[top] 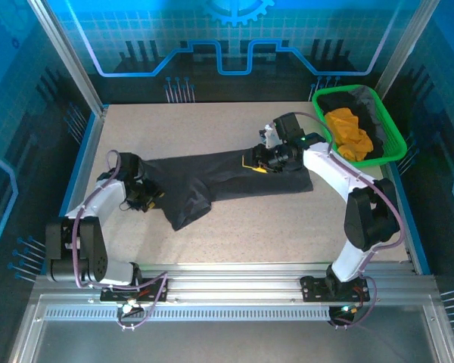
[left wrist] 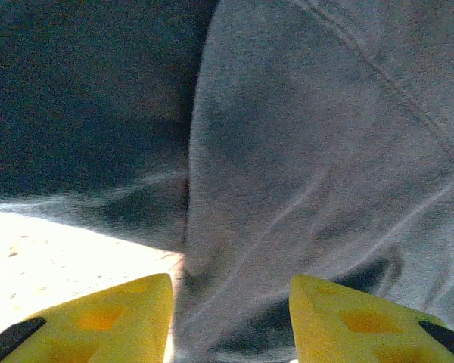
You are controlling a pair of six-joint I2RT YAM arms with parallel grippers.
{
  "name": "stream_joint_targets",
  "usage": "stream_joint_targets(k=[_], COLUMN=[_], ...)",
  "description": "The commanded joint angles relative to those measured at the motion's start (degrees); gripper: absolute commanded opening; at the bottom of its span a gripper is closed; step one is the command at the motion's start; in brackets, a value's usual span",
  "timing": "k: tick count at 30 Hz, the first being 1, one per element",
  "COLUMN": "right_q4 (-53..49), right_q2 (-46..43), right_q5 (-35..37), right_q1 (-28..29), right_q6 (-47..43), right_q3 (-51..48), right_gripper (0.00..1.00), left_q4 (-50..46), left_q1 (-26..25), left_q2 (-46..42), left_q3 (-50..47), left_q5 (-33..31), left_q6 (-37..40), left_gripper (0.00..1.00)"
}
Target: Fold and stack the t-shirts
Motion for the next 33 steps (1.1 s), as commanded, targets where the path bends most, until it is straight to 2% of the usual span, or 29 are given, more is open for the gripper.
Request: stream_joint_targets(k=[1, 8, 14, 19, 28, 33], right_q4=[0.20, 0.53, 5.11, 4.83, 4.58, 4.48], right_q2=[-0.28, -0.58, -1.12, -1.09, 0.03, 0.81], right_q5=[-0.24, -1.17, -8.09, -7.87, -7.91, -7.94], right_q1=[0.83, 1.26, 1.77, 2.06, 2.07, 2.16], right_q6=[-0.60, -0.47, 0.24, 0.48, 0.57, 0.67], right_q3=[-1.33, -1.88, -1.68, -1.40, -0.72, 0.35], right_gripper=[0.50, 0.51, 0.53, 0.53, 0.53, 0.53], left_q4=[0.38, 5.82, 8.05, 11.76, 10.74, 11.02], left_q1=[0.98, 3.02, 3.30, 3.31, 3.31, 3.31], left_q2=[-0.93, 3.55, 9.37, 10.03, 10.18, 11.42], left_q3=[-0.93, 1.60, 3.02, 2.10, 3.16, 2.31], left_q5=[-1.87, -4.59, -3.02, -1.11, -2.53, -1.61], left_q6=[3.45, 6.06, 7.33, 6.21, 8.05, 8.40], left_gripper=[0.46, 0.44, 0.39, 0.36, 0.33, 0.25])
